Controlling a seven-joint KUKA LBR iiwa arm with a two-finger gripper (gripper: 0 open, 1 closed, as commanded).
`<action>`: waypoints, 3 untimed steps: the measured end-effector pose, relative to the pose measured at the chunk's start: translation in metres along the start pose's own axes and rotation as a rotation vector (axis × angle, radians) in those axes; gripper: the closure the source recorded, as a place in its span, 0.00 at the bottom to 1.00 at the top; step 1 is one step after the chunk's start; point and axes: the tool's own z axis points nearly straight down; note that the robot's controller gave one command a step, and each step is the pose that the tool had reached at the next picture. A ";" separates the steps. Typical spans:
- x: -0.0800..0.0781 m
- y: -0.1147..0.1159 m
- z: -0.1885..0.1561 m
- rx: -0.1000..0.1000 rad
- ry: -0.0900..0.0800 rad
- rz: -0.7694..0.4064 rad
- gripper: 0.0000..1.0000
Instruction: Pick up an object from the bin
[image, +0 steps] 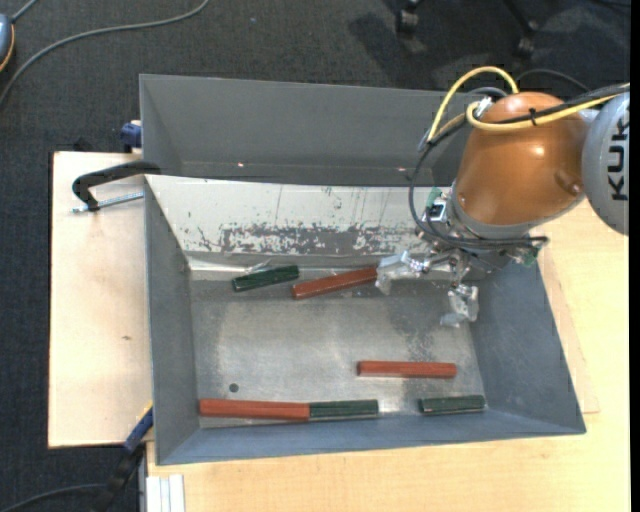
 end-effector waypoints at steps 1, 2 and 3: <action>-0.054 0.056 0.093 -0.014 0.003 -0.045 0.00; -0.020 0.025 0.026 0.000 -0.002 -0.573 0.00; 0.014 0.084 0.089 -0.011 -0.002 -1.032 0.00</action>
Offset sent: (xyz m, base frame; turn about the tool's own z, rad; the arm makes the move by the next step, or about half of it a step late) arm -0.0183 0.0691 -0.0900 -0.0385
